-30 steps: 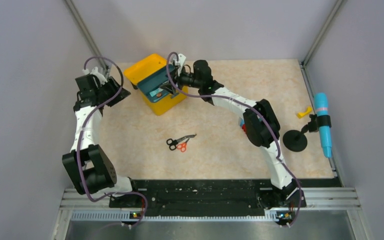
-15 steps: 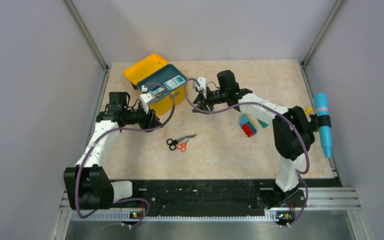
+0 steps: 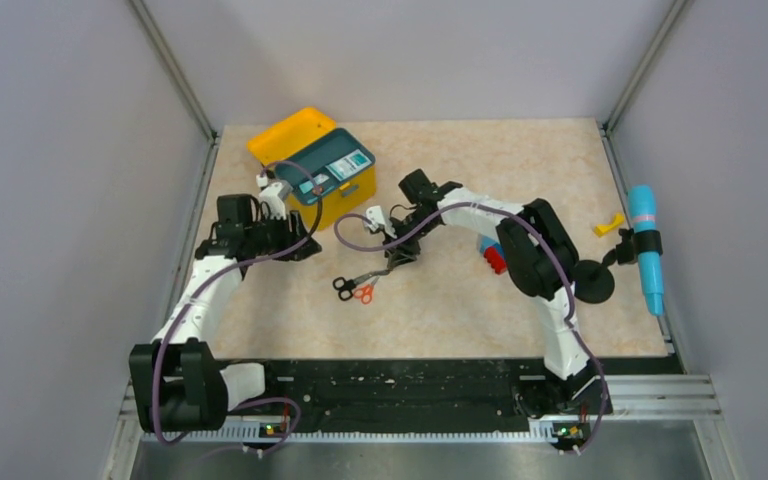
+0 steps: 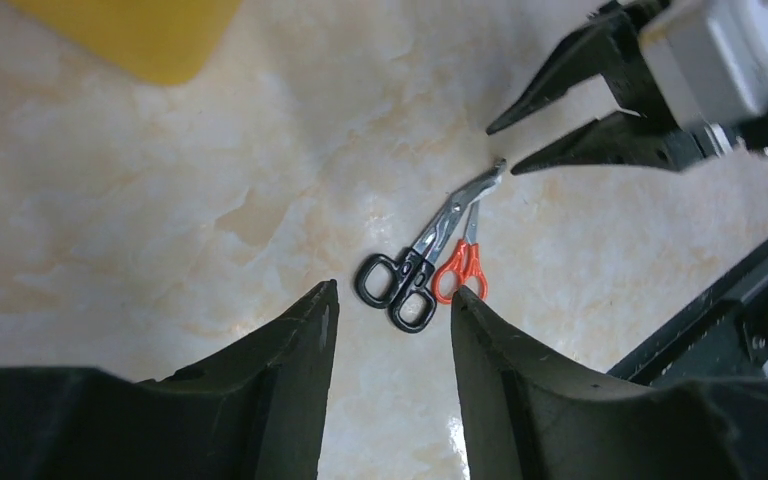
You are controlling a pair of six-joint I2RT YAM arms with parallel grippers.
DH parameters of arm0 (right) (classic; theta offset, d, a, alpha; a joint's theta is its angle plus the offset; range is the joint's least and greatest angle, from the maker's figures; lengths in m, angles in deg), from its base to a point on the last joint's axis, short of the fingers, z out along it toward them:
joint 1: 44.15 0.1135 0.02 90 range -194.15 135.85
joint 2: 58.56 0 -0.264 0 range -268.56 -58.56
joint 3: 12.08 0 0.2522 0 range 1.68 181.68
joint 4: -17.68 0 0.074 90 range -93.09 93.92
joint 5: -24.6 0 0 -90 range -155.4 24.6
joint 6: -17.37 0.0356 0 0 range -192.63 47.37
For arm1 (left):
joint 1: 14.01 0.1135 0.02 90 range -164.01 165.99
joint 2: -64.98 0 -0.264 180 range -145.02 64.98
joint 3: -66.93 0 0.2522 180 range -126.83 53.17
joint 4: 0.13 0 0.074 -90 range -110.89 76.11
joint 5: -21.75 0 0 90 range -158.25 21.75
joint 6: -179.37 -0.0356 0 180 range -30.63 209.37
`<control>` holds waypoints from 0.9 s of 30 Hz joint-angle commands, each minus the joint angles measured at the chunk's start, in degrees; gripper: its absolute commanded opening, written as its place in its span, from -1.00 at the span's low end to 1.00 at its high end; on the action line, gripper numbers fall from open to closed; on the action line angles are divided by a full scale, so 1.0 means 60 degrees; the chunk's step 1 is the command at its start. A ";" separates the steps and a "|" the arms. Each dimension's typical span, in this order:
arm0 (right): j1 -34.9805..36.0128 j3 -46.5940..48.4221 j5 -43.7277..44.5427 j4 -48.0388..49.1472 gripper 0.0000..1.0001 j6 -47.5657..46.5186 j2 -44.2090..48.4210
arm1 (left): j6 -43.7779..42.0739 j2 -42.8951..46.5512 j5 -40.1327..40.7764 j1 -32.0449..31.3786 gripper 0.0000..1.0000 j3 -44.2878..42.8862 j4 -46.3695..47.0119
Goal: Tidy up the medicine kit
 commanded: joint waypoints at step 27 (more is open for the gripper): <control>0.1640 -0.3313 0.4080 0.3270 -0.94 -0.1746 0.0908 | 0.4754 -0.1701 0.0376 0.1335 0.03 0.1740 0.1719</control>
